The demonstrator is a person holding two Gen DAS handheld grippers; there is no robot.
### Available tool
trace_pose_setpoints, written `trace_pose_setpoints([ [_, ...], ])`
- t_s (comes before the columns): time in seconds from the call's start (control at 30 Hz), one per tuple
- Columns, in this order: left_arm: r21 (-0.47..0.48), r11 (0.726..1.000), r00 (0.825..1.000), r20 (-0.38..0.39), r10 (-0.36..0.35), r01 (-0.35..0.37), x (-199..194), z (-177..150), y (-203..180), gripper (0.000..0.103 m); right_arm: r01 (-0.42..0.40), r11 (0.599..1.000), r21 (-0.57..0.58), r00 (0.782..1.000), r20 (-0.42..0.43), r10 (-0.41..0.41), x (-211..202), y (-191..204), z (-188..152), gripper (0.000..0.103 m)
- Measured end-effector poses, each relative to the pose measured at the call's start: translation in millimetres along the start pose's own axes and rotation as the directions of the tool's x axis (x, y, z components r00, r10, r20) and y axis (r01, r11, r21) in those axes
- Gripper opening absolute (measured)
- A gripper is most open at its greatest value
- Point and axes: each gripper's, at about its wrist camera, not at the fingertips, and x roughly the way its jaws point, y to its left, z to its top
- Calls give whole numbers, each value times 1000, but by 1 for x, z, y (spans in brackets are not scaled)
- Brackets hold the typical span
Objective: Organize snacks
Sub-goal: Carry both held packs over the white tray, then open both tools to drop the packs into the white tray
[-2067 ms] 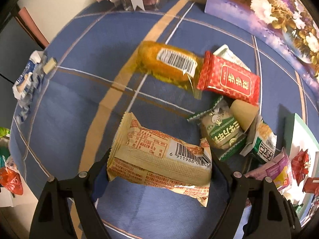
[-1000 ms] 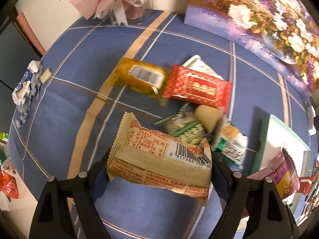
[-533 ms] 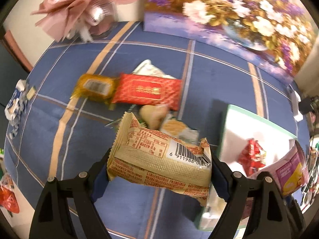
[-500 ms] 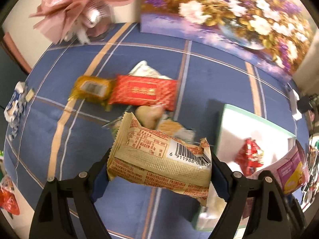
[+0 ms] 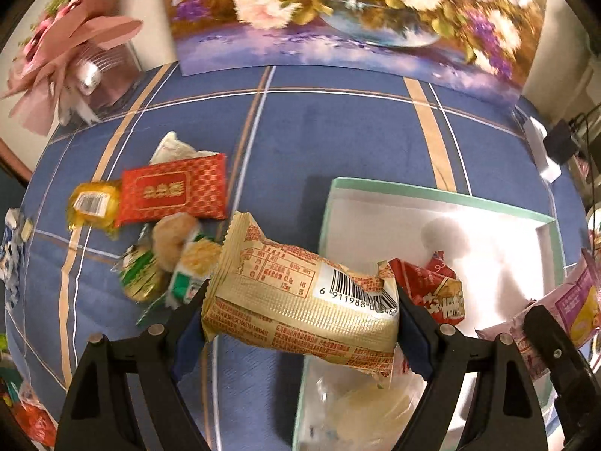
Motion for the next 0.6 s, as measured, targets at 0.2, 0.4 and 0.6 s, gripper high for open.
trace_pose_setpoints([
  [0.2,53,998,1000,8,13,-13,7,0,-29,87,-3,1000,20,1000,-10,3,7,-7,3,43],
  [0.4,110,994,1000,17,8,-10,9,-3,-54,87,22,999,44,1000,1,-22,5,-19,6,43],
  [0.6,111,994,1000,5,-12,11,9,-2,-57,87,25,997,67,1000,-6,-24,6,-27,8,43],
])
